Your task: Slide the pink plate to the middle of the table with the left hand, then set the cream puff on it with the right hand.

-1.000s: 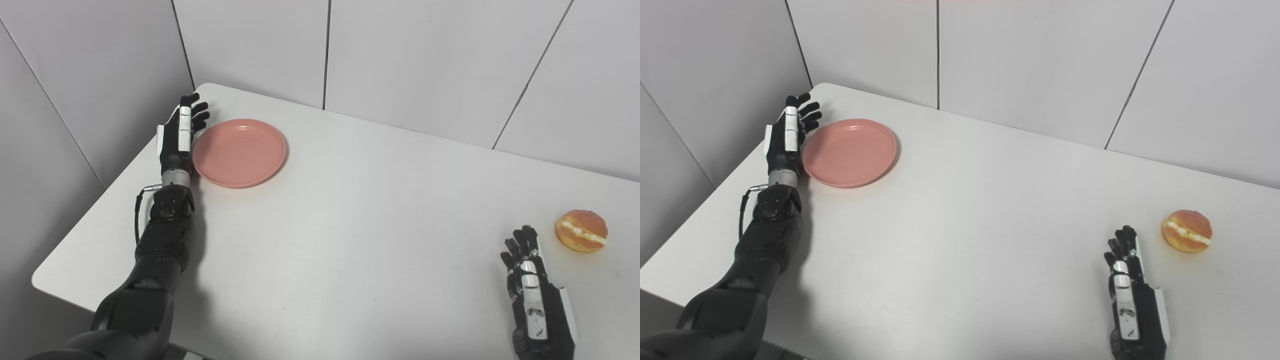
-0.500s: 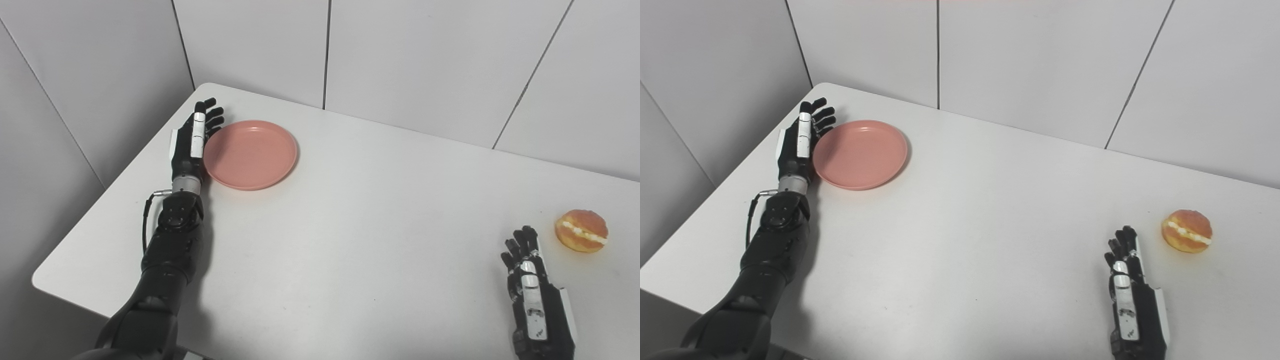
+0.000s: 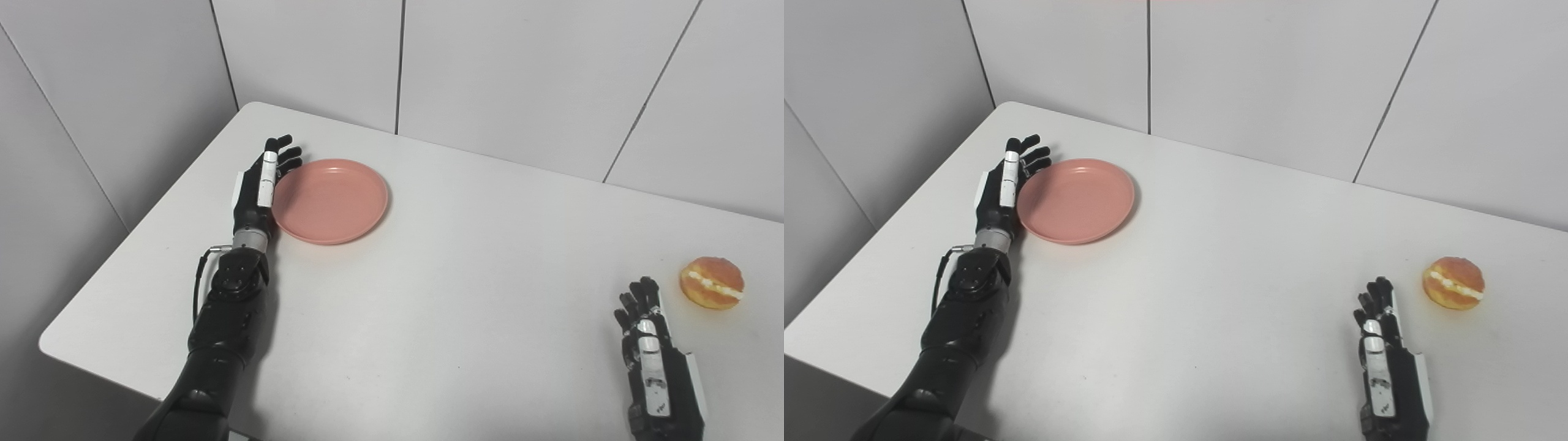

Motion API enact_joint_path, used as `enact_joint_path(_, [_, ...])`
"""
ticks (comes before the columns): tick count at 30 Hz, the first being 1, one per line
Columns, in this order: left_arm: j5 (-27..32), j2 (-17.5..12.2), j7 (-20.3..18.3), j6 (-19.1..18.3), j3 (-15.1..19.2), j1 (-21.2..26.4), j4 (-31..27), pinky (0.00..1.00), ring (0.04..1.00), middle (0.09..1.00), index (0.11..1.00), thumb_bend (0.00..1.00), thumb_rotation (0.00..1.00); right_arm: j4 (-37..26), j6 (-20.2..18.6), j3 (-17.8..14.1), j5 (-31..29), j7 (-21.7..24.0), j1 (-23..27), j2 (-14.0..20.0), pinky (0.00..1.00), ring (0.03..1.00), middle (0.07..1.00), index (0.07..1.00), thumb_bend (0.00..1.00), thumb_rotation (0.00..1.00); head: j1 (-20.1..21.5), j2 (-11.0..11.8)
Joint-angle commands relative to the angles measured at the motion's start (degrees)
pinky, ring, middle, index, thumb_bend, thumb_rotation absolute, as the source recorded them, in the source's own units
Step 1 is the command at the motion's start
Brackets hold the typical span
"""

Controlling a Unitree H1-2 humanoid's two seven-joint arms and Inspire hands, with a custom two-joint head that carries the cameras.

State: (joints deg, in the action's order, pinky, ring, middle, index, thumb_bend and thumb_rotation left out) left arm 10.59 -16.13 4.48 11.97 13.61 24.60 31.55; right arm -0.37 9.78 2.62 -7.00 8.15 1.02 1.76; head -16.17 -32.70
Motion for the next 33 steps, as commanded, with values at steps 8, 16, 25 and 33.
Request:
enact_joint_path(8, [-1.5, 2.7, -1.5, -1.9, -2.4, -2.1, -1.6, 0.8, 0.783, 0.779, 0.787, 0.77, 1.0, 0.6, 1.2, 0.0, 0.4, 0.0, -0.6, -0.3, 1.0, 1.0, 1.0, 1.0, 0.57, 0.9, 0.5, -0.3])
enact_joint_path(16, [-1.4, 4.4, -2.7, -2.0, -3.9, -2.5, -3.1, 0.81, 0.797, 0.797, 0.809, 0.76, 1.0, 0.6, 1.9, -0.1, 1.7, -0.5, -0.2, -0.2, 1.0, 1.0, 1.0, 1.0, 0.54, 0.91, 1.5, -0.7])
enact_joint_path(25, [-2.2, 6.2, -3.2, -3.9, -6.1, -4.2, -6.8, 0.83, 0.804, 0.802, 0.811, 0.74, 1.0, 0.4, 1.6, -0.6, 0.4, -0.1, -0.2, -0.3, 1.0, 1.0, 1.0, 1.0, 0.52, 0.9, 2.7, -1.4])
enact_joint_path(33, [-3.1, 6.9, -3.4, -5.1, -7.2, -5.0, -8.1, 0.84, 0.805, 0.804, 0.808, 0.73, 1.0, 0.7, 1.5, -0.5, 1.5, -0.7, -0.1, -0.4, 1.0, 1.0, 1.0, 1.0, 0.53, 0.91, 4.2, -1.8])
